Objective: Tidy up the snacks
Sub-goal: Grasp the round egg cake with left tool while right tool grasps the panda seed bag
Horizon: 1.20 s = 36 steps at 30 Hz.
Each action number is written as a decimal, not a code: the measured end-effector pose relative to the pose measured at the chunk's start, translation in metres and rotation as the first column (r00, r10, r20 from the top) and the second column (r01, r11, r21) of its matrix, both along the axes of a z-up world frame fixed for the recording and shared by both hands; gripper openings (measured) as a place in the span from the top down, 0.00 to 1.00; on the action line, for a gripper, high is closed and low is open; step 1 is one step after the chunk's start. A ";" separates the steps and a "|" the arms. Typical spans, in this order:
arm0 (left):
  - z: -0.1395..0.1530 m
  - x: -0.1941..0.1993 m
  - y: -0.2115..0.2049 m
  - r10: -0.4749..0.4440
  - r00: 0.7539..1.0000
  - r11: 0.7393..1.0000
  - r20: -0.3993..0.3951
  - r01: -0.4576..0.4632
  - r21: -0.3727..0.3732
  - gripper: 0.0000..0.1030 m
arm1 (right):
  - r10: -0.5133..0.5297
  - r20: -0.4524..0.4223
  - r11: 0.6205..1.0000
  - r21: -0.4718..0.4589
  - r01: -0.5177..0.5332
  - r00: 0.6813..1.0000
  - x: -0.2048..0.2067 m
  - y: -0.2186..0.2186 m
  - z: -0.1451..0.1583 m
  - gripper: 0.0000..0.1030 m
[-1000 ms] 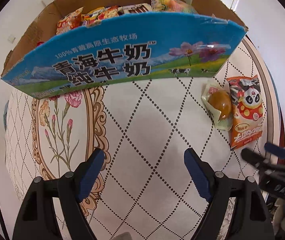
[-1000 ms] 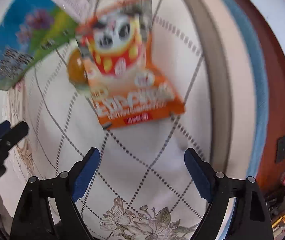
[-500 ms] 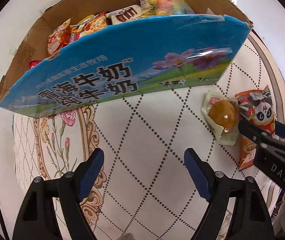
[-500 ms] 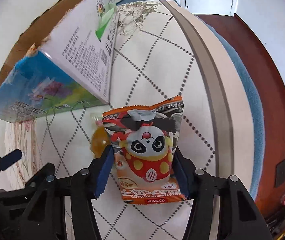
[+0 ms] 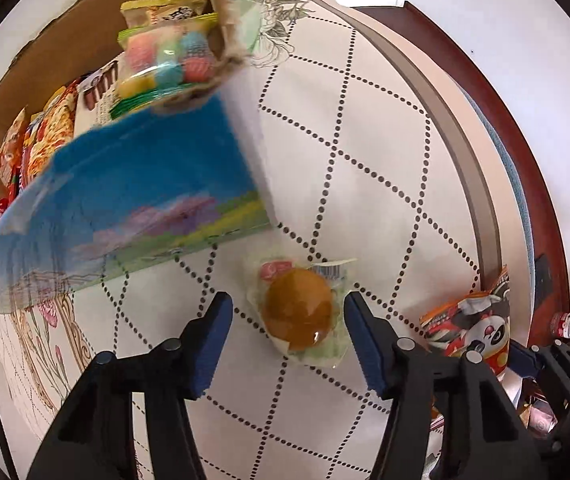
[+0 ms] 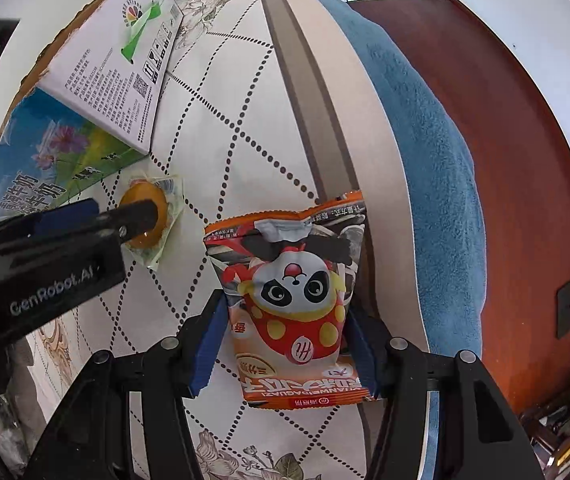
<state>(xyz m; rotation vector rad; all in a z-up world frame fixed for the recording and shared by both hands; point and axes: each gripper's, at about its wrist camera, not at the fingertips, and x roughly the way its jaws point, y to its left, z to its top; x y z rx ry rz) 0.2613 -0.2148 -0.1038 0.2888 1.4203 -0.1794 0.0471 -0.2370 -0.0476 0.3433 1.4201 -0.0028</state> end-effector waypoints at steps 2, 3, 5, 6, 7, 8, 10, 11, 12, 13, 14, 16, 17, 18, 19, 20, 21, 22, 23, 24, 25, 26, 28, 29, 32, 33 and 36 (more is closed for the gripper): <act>-0.006 0.002 -0.011 -0.022 0.999 1.000 -0.032 0.022 0.005 0.46 | -0.002 -0.003 1.000 -0.005 0.002 1.000 -0.002 0.003 0.000 0.42; -0.010 0.003 -0.015 -0.031 0.999 0.999 -0.038 0.032 0.018 0.46 | -0.004 -0.003 1.000 -0.006 0.004 1.000 -0.005 0.005 0.002 0.42; -0.012 0.002 -0.022 -0.055 0.998 0.998 -0.027 0.055 0.023 0.56 | -0.002 -0.006 1.000 -0.007 0.002 1.000 -0.009 0.004 -0.003 0.42; -0.011 0.000 -0.023 -0.059 0.998 0.998 -0.021 0.059 0.020 0.56 | -0.004 -0.010 1.000 -0.004 0.004 1.000 -0.011 0.004 -0.002 0.42; -0.009 -0.002 -0.022 -0.053 0.998 0.998 -0.014 0.053 0.015 0.56 | -0.006 -0.014 1.000 0.002 0.006 1.000 -0.009 0.006 -0.003 0.42; -0.007 -0.005 -0.020 -0.049 0.999 0.999 -0.012 0.049 0.009 0.56 | -0.009 -0.018 1.000 0.011 0.009 1.000 -0.008 0.007 -0.004 0.42; -0.001 -0.013 -0.010 -0.032 0.999 0.999 -0.014 0.032 -0.005 0.56 | -0.013 -0.026 1.000 0.027 0.013 1.000 0.006 0.008 -0.008 0.42; 0.002 -0.017 -0.003 -0.023 1.000 1.000 -0.017 0.023 -0.012 0.56 | -0.010 -0.029 1.000 0.028 0.010 1.000 0.007 0.008 -0.008 0.42; 0.003 -0.023 0.009 -0.015 1.000 1.000 -0.022 0.015 -0.018 0.56 | -0.006 -0.033 1.000 0.031 0.007 0.999 0.014 0.003 -0.013 0.42; 0.006 -0.029 0.017 -0.005 1.000 1.000 -0.024 0.004 -0.024 0.56 | -0.001 -0.036 0.999 0.037 0.002 0.999 0.014 0.005 -0.015 0.42; 0.010 -0.036 0.027 0.010 1.000 1.000 -0.026 -0.011 -0.029 0.56 | 0.007 -0.040 0.999 0.044 -0.006 0.999 0.014 0.008 -0.016 0.43; 0.015 -0.054 0.048 0.032 0.999 0.999 -0.041 -0.034 -0.042 0.56 | 0.022 -0.052 0.997 0.070 -0.018 0.998 0.016 0.017 -0.017 0.43; 0.018 -0.065 0.062 0.053 0.998 0.998 -0.044 -0.055 -0.043 0.56 | 0.036 -0.061 0.995 0.090 -0.031 0.997 0.017 0.025 -0.019 0.43; 0.019 -0.074 0.074 0.072 0.996 0.996 -0.051 -0.074 -0.046 0.56 | 0.050 -0.070 0.993 0.107 -0.042 0.996 0.017 0.033 -0.020 0.43; 0.019 -0.084 0.085 0.090 0.994 0.994 -0.063 -0.093 -0.049 0.56 | 0.061 -0.078 0.991 0.126 -0.051 0.995 0.016 0.041 -0.021 0.43; 0.018 -0.095 0.098 0.112 0.990 0.992 -0.083 -0.116 -0.048 0.56 | 0.077 -0.087 0.987 0.148 -0.064 0.993 0.016 0.052 -0.025 0.43; 0.015 -0.104 0.110 0.137 0.985 0.989 -0.102 -0.142 -0.051 0.56 | 0.096 -0.098 0.982 0.169 -0.078 0.991 0.016 0.063 -0.027 0.43; 0.013 -0.112 0.118 0.158 0.981 0.985 -0.116 -0.165 -0.054 0.56 | 0.114 -0.107 0.978 0.185 -0.093 0.988 0.015 0.074 -0.028 0.43; 0.009 -0.119 0.127 0.176 0.975 0.981 -0.131 -0.185 -0.053 0.56 | 0.130 -0.111 0.976 0.192 -0.107 0.985 0.010 0.084 -0.027 0.43; 0.003 -0.125 0.135 0.200 0.968 0.976 -0.149 -0.210 -0.054 0.56 | 0.156 -0.113 0.972 0.193 -0.132 0.981 0.009 0.095 -0.027 0.43; -0.003 -0.130 0.142 0.222 0.961 0.970 -0.168 -0.235 -0.059 0.56 | 0.181 -0.118 0.969 0.189 -0.157 0.976 0.009 0.105 -0.027 0.43; -0.008 -0.133 0.147 0.241 0.953 0.963 -0.183 -0.258 -0.073 0.56 | 0.198 -0.121 0.968 0.182 -0.174 0.973 0.005 0.113 -0.025 0.43; -0.012 -0.135 0.151 0.261 0.947 0.954 -0.188 -0.283 -0.096 0.56 | 0.240 -0.131 0.963 0.161 -0.218 0.962 0.005 0.129 -0.026 0.42; -0.012 -0.135 0.151 0.263 0.947 0.953 -0.186 -0.285 -0.104 0.56 | 0.252 -0.134 0.962 0.146 -0.232 0.958 0.006 0.133 -0.027 0.41; -0.022 -0.130 0.162 0.263 0.944 0.950 -0.200 -0.289 -0.115 0.54 | 0.276 -0.156 0.959 0.110 -0.261 0.948 0.001 0.143 -0.029 0.39; -0.026 -0.129 0.170 0.260 0.943 0.950 -0.207 -0.288 -0.119 0.54 | 0.283 -0.167 0.958 0.098 -0.270 0.944 0.001 0.145 -0.031 0.39; -0.040 -0.122 0.167 0.253 0.941 0.950 -0.227 -0.286 -0.128 0.54 | 0.296 -0.189 0.955 0.072 -0.287 0.936 -0.006 0.157 -0.037 0.39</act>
